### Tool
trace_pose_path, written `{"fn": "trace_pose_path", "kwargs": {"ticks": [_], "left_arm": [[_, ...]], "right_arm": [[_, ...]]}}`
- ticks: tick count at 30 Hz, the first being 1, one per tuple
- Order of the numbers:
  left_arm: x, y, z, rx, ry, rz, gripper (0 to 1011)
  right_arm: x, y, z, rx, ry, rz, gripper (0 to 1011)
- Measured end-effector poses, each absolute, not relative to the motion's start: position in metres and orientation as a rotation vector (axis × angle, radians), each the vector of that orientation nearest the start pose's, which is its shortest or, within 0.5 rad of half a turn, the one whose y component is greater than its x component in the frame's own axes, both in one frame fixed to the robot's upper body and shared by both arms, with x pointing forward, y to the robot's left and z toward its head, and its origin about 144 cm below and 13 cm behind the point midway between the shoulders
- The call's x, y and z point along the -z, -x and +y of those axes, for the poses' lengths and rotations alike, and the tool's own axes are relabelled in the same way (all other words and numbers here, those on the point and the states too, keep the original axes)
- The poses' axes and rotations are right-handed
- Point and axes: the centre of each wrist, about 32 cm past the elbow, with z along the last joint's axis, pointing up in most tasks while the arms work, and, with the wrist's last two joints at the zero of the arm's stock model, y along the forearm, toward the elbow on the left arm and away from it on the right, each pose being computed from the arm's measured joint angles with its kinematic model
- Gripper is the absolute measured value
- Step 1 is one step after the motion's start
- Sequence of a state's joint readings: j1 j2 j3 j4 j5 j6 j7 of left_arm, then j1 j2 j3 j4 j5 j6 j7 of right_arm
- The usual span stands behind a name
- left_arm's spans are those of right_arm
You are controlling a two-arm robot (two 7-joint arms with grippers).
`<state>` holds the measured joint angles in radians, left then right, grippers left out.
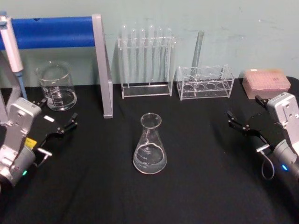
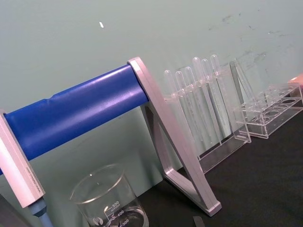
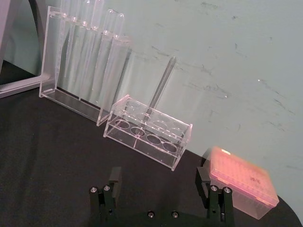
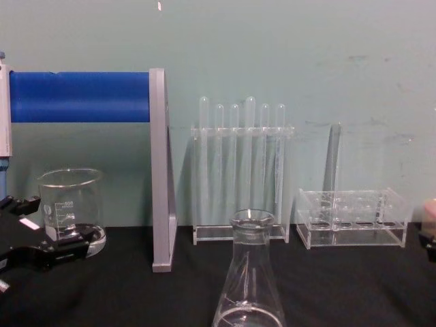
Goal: Grasp the erlenmeyer flask with one hand, shake it three times, then place it back.
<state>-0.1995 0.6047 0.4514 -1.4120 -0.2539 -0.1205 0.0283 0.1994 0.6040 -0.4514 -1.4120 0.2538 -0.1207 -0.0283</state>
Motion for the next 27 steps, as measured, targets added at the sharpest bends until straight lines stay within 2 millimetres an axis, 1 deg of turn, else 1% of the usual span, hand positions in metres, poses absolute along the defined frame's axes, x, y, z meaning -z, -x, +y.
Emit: {"fn": "trace_pose_path", "kwargs": {"ticks": [17,23,27], "left_arm": [[-1.1398,-0.4886,0.3097,-1.248,-0.305,-0.285,1001],[-1.1398,-0.4886,0.3097,-1.248,-0.304,-0.285,1001],[-1.1398,-0.4886,0.3097,-1.248,-0.304,-0.285,1001]], "right_arm": [[-1.1400,-0.4885,-0.3104,1.246,0.300,-0.287,1000],[-1.1427,-0.4861,-0.3130,1.215,0.259,-0.278,1000],[-1.1456,-0.4811,-0.3146,1.171,0.228,-0.249,1000]]}}
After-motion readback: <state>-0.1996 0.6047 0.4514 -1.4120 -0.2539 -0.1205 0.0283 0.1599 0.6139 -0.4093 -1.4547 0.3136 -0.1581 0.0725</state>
